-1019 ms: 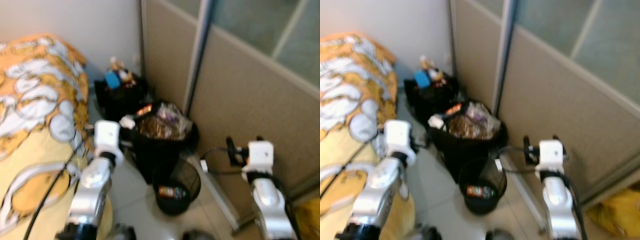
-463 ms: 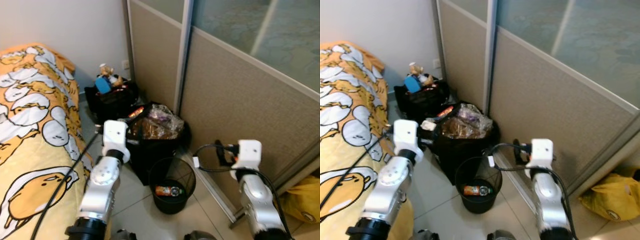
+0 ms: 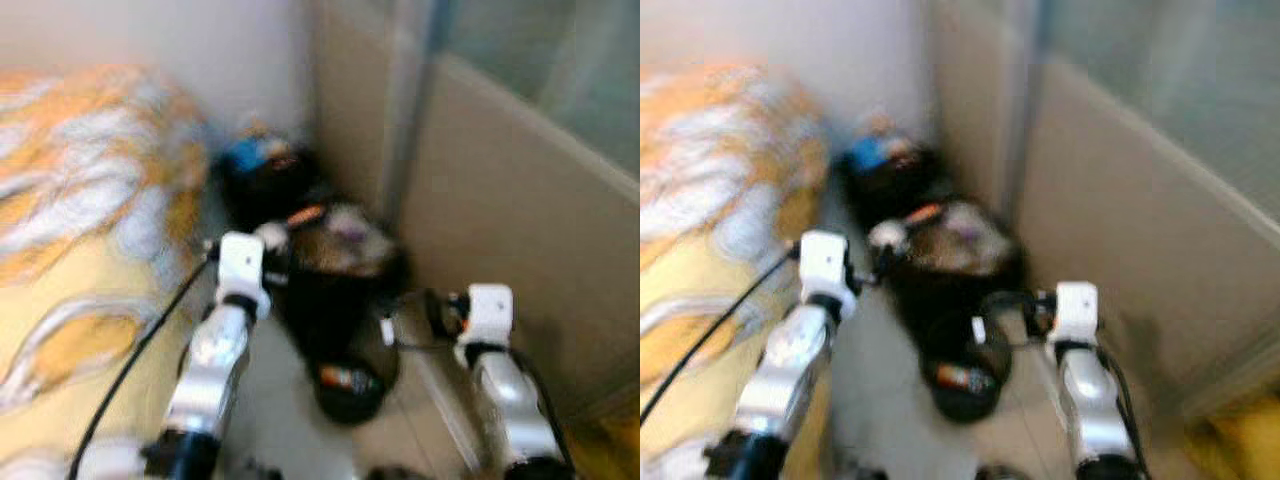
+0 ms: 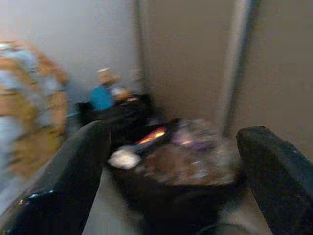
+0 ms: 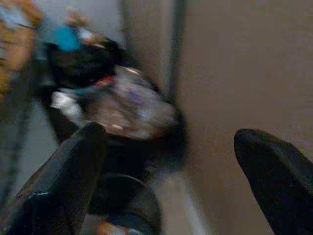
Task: Clean up the room
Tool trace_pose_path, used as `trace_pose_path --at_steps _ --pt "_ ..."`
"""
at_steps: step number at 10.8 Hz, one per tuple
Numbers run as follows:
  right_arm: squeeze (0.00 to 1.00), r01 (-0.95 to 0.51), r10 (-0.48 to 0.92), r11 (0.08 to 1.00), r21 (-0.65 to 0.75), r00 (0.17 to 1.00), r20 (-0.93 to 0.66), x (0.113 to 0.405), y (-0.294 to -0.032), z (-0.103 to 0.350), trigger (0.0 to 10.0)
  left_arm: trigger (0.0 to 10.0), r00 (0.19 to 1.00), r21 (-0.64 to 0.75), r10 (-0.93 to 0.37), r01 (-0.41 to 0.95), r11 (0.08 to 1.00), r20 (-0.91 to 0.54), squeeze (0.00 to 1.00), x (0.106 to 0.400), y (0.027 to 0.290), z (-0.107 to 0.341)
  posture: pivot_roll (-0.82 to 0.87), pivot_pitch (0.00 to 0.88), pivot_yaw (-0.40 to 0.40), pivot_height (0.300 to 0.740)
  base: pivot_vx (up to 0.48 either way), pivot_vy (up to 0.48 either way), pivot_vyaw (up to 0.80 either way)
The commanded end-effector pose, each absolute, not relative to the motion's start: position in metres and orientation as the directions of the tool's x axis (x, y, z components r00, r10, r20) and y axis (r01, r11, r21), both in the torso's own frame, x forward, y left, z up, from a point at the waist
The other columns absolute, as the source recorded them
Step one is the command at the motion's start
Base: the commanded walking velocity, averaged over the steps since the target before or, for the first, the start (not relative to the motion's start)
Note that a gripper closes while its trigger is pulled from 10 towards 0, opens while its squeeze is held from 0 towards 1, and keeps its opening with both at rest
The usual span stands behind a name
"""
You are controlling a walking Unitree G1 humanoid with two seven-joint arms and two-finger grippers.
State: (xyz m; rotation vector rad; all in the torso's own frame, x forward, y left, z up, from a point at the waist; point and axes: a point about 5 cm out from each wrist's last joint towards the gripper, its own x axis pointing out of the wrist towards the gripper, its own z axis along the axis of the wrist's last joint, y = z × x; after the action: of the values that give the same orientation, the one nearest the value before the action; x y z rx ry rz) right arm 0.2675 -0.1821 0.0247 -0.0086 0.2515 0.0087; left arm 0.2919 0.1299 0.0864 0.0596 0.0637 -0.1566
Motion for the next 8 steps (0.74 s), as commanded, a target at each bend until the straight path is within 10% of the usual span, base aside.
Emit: trace_pose_path --at_steps 1,8 --pt "0.00 -0.032 0.029 0.999 -0.007 0.969 -0.246 0.2700 -0.1777 0.0254 10.0 10.0 0.986 0.063 -0.149 0.153 0.986 -0.072 0.00 0.2916 0.1317 0.0848 -0.15 0.000 0.046 0.714 0.000 0.000 0.80" --pt "0.00 -0.042 0.043 0.999 0.009 0.968 -0.246 0.2702 -0.1779 0.0261 10.0 10.0 0.984 0.071 -0.147 0.154 0.985 -0.095 0.00 0.2899 0.1296 0.0787 -0.16 0.000 0.055 0.714 -0.087 0.000 0.11"
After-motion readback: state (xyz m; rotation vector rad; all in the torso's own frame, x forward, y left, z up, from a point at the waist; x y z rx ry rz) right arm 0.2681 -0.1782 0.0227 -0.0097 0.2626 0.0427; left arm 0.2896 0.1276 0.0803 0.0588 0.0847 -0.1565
